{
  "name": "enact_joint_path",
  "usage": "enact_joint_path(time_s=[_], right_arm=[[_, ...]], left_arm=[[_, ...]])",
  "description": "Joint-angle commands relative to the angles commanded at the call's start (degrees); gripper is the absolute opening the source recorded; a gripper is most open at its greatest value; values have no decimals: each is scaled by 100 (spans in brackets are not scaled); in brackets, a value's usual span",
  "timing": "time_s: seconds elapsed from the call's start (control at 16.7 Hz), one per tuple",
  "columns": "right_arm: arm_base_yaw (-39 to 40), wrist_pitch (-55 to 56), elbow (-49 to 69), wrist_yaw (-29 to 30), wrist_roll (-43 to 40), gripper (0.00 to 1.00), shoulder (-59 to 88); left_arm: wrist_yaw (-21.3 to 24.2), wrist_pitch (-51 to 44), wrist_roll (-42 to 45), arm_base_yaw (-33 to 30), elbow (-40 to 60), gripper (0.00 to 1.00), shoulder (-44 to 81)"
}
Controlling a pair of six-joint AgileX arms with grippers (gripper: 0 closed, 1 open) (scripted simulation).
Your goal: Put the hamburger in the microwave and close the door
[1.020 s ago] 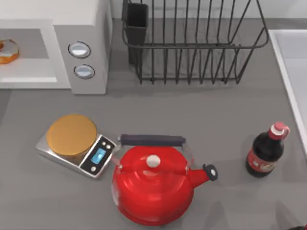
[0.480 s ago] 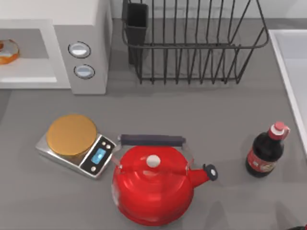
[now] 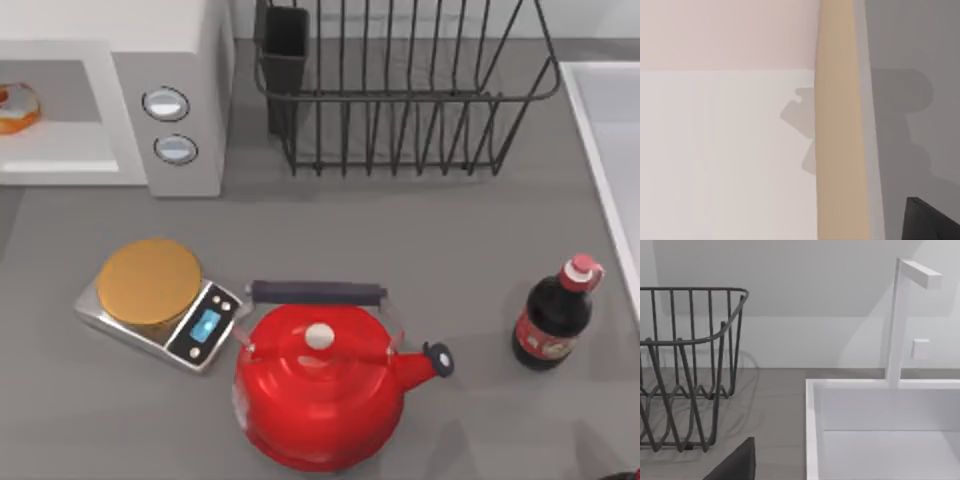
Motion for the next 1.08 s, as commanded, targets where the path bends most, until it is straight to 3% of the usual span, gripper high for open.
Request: enact_joint_path(time_s=[0.36, 0.84, 1.08], right_arm=[[0, 0, 0, 0, 0, 100, 0], [0, 0, 0, 0, 0, 100, 0], [0, 0, 0, 0, 0, 100, 0]], left_arm=[[-34, 48, -75, -52, -96, 0, -111], [-427, 931, -962, -873, -1980, 0, -1586], [-483, 1067, -1092, -1005, -2214, 0, -1803]])
